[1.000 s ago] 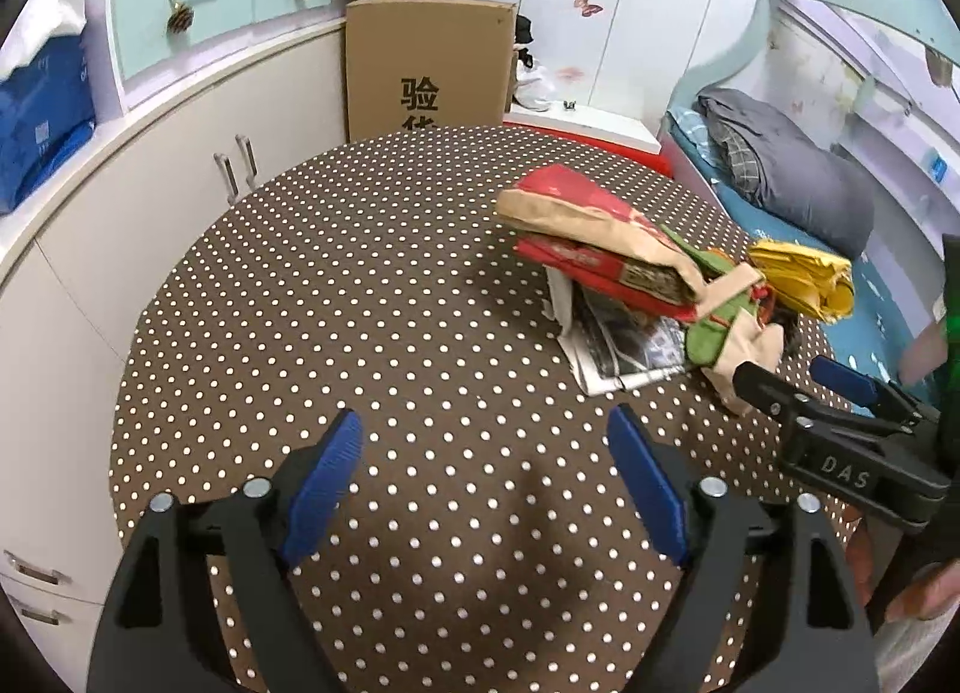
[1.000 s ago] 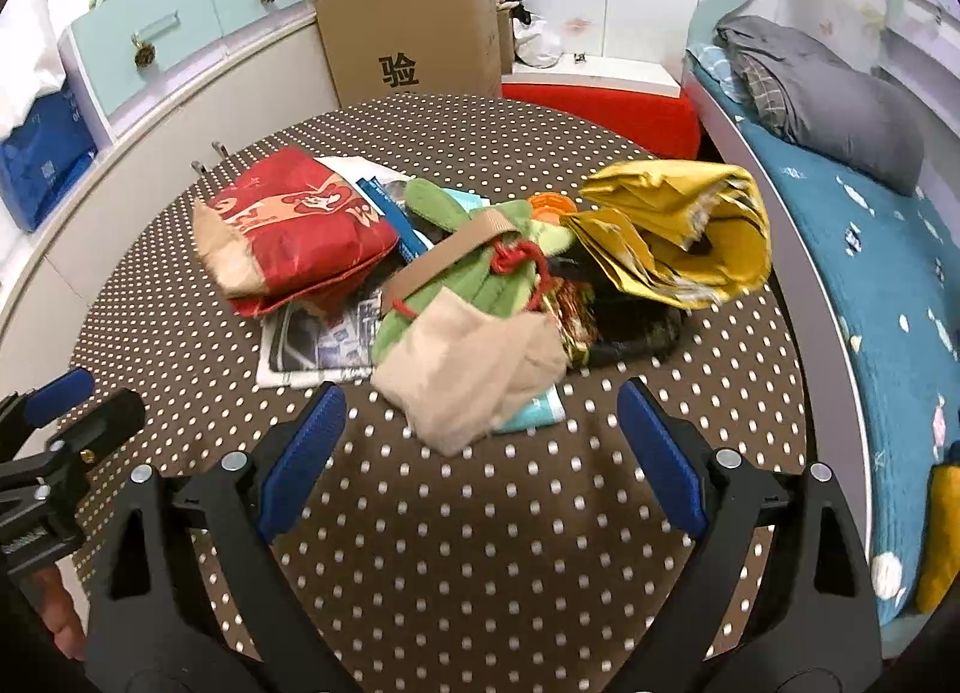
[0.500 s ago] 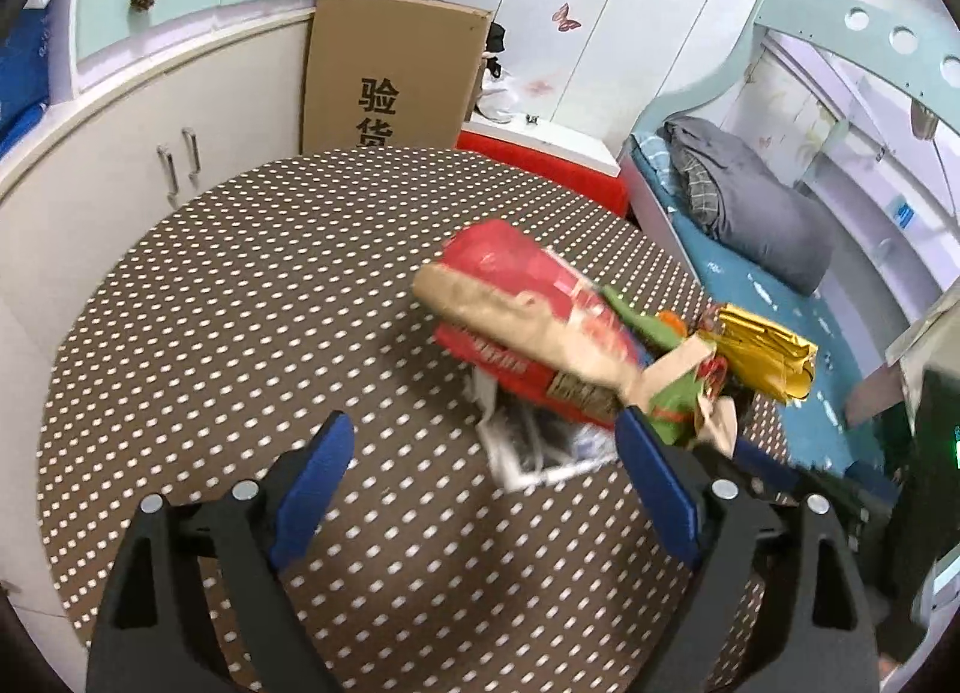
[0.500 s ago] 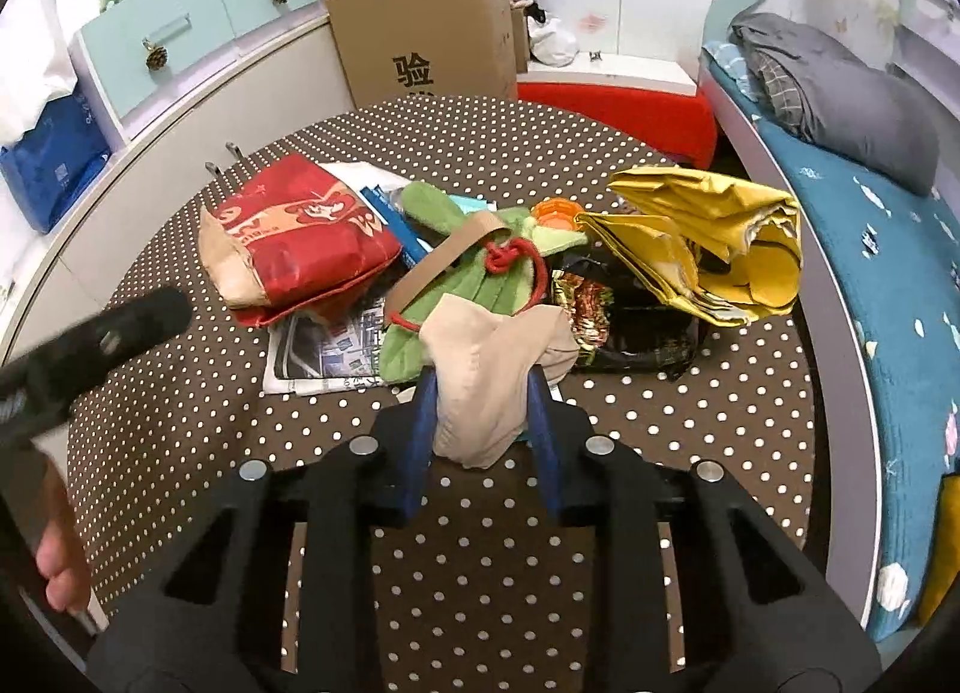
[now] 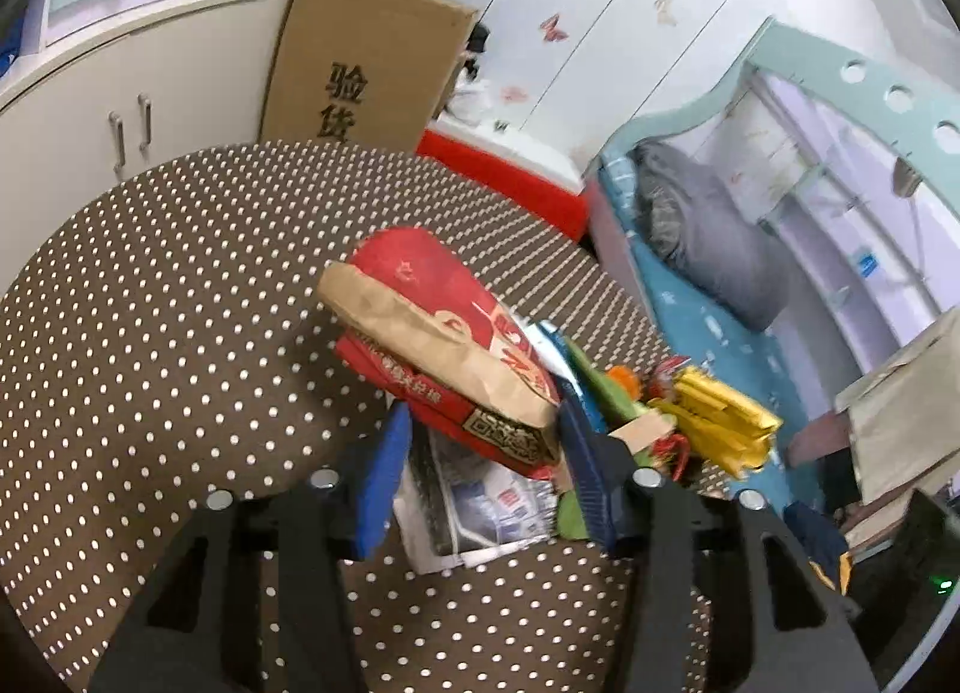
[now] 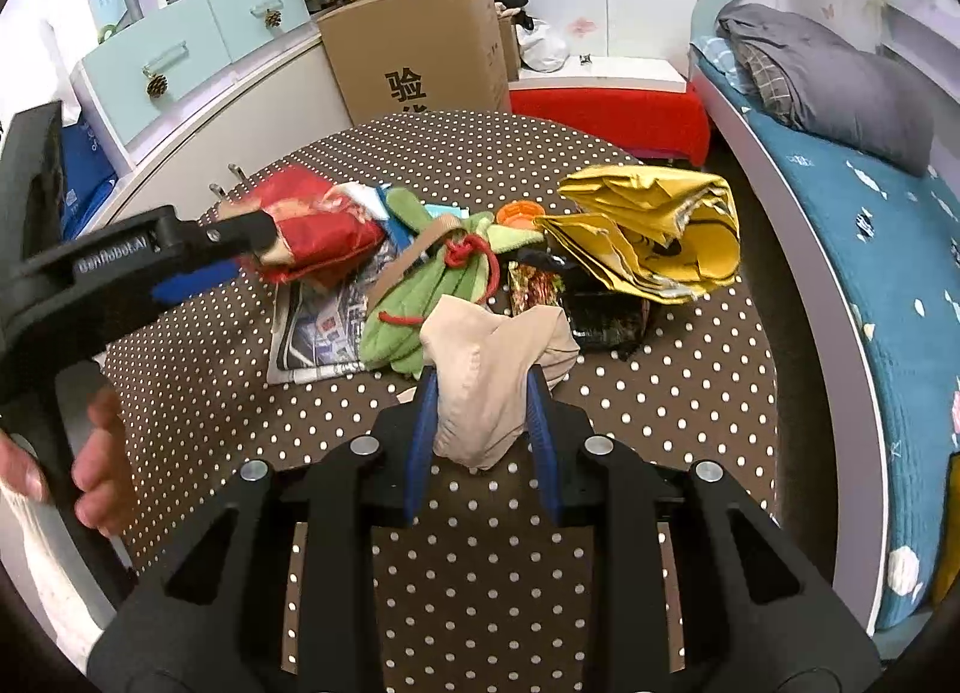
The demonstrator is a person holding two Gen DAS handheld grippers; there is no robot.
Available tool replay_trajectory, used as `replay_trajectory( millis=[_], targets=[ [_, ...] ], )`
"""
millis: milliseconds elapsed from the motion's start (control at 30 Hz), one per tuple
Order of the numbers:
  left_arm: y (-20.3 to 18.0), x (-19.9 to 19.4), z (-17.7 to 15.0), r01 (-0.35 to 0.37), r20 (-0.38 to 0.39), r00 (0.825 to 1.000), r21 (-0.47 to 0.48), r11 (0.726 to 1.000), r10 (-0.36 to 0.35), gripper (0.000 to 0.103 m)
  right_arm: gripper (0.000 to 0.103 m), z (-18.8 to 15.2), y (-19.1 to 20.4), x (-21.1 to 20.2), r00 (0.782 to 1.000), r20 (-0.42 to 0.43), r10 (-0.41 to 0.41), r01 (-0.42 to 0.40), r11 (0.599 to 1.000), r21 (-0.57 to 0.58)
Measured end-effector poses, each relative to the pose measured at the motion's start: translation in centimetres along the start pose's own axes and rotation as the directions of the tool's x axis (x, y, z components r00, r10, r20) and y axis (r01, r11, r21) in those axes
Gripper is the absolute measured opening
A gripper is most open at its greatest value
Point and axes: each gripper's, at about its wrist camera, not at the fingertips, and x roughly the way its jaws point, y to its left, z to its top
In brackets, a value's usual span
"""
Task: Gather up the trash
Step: 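Grasp the red bread bag with the left gripper while the right holds the beige cloth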
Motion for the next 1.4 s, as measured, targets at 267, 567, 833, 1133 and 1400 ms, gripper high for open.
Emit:
replay_trajectory(
  millis=[267,567,833,1133,1400],
  targets=[
    [-0.5,-3.4,-1.2,-0.06,0.032,0.998,0.105,0.993,0.057,0.041,0.029,-1.5,0.0,-1.0,1.0,-0.008,0.02,-0.021,1.0,-0.004],
    [0.9,-9.7,-5.8,-0.083,-0.021,0.996,0.257,0.963,0.091,0.008,0.029,-4.0,1.3,-2.2,0.998,-0.031,0.049,-0.05,0.998,-0.037],
    [1.4,-6.3,-3.6,-0.04,-0.036,0.998,0.19,0.981,0.047,0.088,0.029,-4.7,1.2,-1.2,0.996,-0.071,0.052,-0.054,0.998,-0.021],
    [2.7,2.0,-1.1,-0.21,-0.1,0.969,0.148,0.966,0.226,0.092,0.029,-2.4,0.5,0.6,0.997,-0.07,0.032,-0.033,0.999,-0.016],
    [3.9,1.6,-1.7,-0.192,-0.125,0.97,0.145,0.971,0.21,0.081,0.029,-2.0,0.3,1.0,0.997,-0.076,0.029,-0.031,0.999,-0.021]
  ],
)
